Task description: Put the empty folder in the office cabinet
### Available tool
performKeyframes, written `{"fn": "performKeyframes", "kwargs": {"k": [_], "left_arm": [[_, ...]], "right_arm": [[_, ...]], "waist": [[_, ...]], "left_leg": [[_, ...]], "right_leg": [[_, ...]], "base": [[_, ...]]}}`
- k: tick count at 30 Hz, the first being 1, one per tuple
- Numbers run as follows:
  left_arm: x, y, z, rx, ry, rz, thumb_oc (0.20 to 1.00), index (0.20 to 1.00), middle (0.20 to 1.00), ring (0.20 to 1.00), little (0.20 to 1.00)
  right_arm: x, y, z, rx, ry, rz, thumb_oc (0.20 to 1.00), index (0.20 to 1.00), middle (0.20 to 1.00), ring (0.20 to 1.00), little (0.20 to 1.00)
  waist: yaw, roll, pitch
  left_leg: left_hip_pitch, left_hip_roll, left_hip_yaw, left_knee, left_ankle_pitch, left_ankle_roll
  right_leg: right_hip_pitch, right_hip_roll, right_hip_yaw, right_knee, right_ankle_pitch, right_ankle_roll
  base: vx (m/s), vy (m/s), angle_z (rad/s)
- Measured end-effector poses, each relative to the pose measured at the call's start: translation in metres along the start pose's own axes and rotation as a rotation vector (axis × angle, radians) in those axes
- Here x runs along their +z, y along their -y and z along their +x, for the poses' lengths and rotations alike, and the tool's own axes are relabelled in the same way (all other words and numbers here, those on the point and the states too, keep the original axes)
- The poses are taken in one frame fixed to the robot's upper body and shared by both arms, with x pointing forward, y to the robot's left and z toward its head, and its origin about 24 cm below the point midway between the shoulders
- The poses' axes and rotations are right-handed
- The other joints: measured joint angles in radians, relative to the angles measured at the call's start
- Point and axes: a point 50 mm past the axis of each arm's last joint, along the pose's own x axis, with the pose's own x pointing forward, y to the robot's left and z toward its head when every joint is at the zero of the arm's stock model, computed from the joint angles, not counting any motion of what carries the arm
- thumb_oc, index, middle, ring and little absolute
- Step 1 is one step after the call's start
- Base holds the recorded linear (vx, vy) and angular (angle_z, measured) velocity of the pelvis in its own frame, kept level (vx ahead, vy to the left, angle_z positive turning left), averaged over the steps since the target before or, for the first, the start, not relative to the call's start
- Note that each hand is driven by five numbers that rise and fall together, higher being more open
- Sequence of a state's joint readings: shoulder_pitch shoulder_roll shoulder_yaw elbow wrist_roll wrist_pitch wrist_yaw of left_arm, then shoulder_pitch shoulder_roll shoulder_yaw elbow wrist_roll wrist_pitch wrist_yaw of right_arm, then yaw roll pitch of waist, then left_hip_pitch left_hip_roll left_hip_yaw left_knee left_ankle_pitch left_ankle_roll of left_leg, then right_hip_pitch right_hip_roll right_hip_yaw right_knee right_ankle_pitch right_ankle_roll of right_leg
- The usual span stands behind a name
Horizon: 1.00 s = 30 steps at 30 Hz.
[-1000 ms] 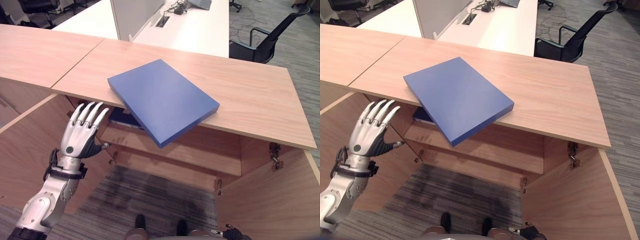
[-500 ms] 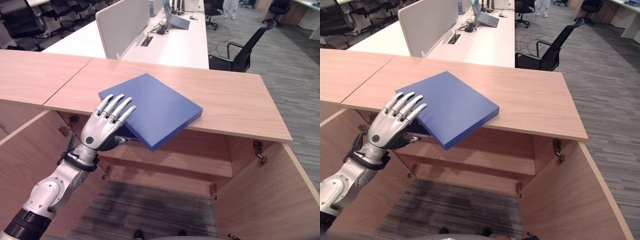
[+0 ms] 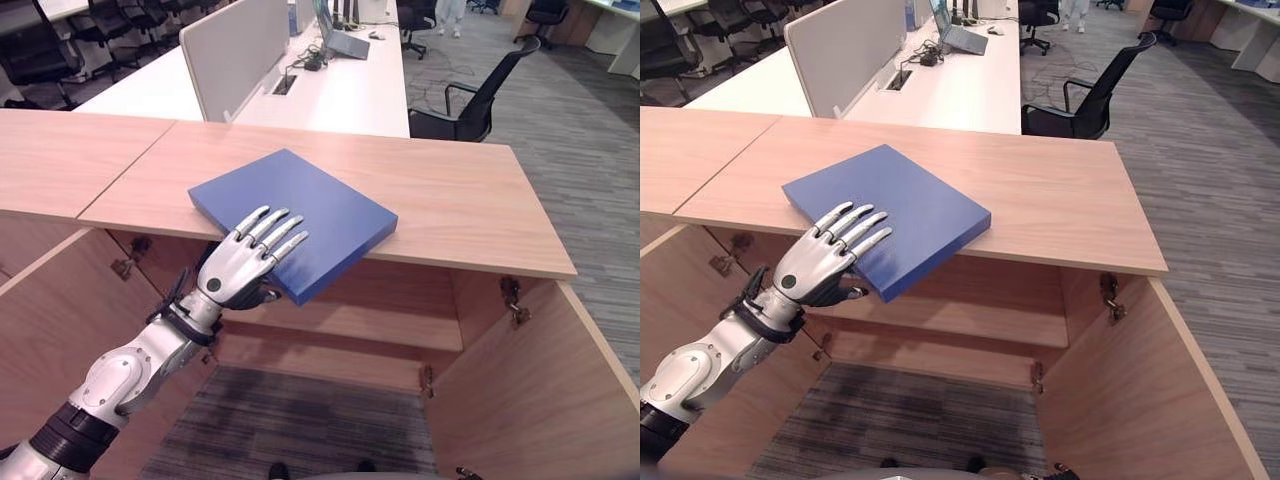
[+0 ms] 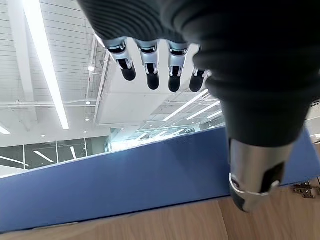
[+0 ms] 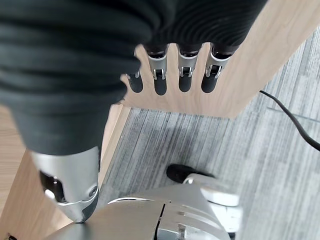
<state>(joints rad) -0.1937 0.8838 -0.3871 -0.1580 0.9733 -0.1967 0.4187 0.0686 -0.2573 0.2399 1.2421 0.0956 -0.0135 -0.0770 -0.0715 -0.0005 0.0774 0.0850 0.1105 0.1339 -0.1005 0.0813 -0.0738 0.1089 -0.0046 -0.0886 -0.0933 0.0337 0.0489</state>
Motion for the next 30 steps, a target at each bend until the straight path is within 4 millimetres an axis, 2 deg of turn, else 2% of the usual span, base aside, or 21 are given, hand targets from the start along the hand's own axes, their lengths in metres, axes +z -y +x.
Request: {"fn": "performKeyframes", "kwargs": {"k": [3, 8, 14, 15, 16, 17, 22, 25, 30], "left_arm": [[0.002, 0.004, 0.007, -0.027, 0.033, 0.026, 1.0, 1.0, 1.0, 1.0, 1.0], [0.005, 0.015, 0.006, -0.067, 0.04, 0.019, 1.0, 1.0, 1.0, 1.0, 1.0], [-0.005, 0.034, 0.019, -0.105, -0.036, 0.065, 1.0, 1.0, 1.0, 1.0, 1.0], [-0.005, 0.035, 0.02, -0.104, -0.045, 0.066, 0.934, 0.934, 0.934, 0.934, 0.934], [-0.004, 0.036, 0.021, -0.107, -0.039, 0.072, 0.388, 0.388, 0.388, 0.388, 0.388], [-0.003, 0.038, 0.022, -0.113, -0.034, 0.078, 0.2, 0.2, 0.2, 0.2, 0.2], [0.006, 0.054, 0.029, -0.116, -0.083, 0.037, 0.2, 0.2, 0.2, 0.2, 0.2], [0.004, 0.057, 0.029, -0.109, -0.117, 0.032, 0.2, 0.2, 0.2, 0.2, 0.2], [0.003, 0.044, 0.03, -0.058, -0.147, 0.012, 0.2, 0.2, 0.2, 0.2, 0.2]], "right_arm": [[0.001, 0.002, 0.001, -0.005, -0.006, -0.003, 1.0, 1.0, 1.0, 1.0, 1.0], [-0.001, 0.003, 0.001, -0.009, -0.014, -0.005, 1.0, 1.0, 1.0, 1.0, 1.0], [-0.001, 0.004, 0.001, -0.012, -0.017, -0.006, 1.0, 1.0, 1.0, 1.0, 1.0], [0.001, 0.004, 0.001, -0.013, -0.013, -0.005, 1.0, 1.0, 1.0, 1.0, 1.0], [0.001, 0.004, 0.001, -0.013, -0.012, -0.006, 1.0, 1.0, 1.0, 1.0, 1.0], [0.001, 0.005, 0.001, -0.014, -0.015, -0.006, 1.0, 1.0, 1.0, 1.0, 1.0], [0.0, 0.006, 0.001, -0.017, -0.032, -0.008, 1.0, 1.0, 1.0, 1.0, 1.0], [0.001, 0.009, 0.002, -0.029, -0.039, -0.01, 1.0, 1.0, 1.0, 1.0, 1.0], [-0.002, 0.012, 0.001, -0.042, -0.048, -0.01, 1.0, 1.0, 1.0, 1.0, 1.0]], "waist": [[-0.003, 0.005, -0.004], [-0.005, 0.013, -0.009], [-0.006, 0.004, -0.02], [-0.006, 0.003, -0.021], [-0.011, 0.002, -0.022], [-0.012, 0.003, -0.023], [-0.02, 0.014, -0.037], [-0.026, 0.023, -0.043], [-0.028, 0.025, -0.043]], "left_leg": [[0.001, 0.0, 0.002, -0.002, 0.0, 0.0], [0.008, 0.0, 0.014, -0.001, 0.0, 0.0], [0.009, 0.0, 0.015, 0.001, 0.0, 0.0], [0.009, 0.0, 0.015, 0.0, 0.0, 0.0], [0.009, 0.0, 0.016, 0.0, 0.0, 0.0], [0.009, 0.0, 0.016, 0.0, 0.0, 0.0], [0.008, 0.0, 0.016, -0.006, 0.0, 0.0], [0.007, 0.001, 0.017, -0.007, -0.008, -0.002], [0.006, 0.002, 0.019, -0.007, -0.011, 0.001]], "right_leg": [[0.0, 0.0, 0.003, 0.0, 0.001, -0.001], [0.0, 0.0, 0.017, 0.0, 0.001, -0.001], [0.001, 0.0, 0.018, 0.001, 0.002, -0.003], [0.001, 0.0, 0.018, 0.001, 0.003, -0.003], [0.001, 0.0, 0.018, 0.0, 0.003, -0.003], [0.001, 0.0, 0.018, 0.0, 0.003, -0.003], [0.003, 0.0, 0.018, 0.0, 0.003, -0.003], [0.004, 0.001, 0.018, 0.0, 0.003, -0.003], [0.003, 0.001, 0.02, 0.0, 0.003, -0.003]], "base": [[0.0, 0.005, -0.03], [0.0, 0.011, -0.07], [0.0, 0.002, -0.01], [0.0, 0.0, 0.0], [0.0, 0.0, 0.0], [0.0, 0.0, 0.0], [0.0, 0.0, 0.0], [0.0, 0.0, 0.0], [0.0, 0.0, 0.0]]}}
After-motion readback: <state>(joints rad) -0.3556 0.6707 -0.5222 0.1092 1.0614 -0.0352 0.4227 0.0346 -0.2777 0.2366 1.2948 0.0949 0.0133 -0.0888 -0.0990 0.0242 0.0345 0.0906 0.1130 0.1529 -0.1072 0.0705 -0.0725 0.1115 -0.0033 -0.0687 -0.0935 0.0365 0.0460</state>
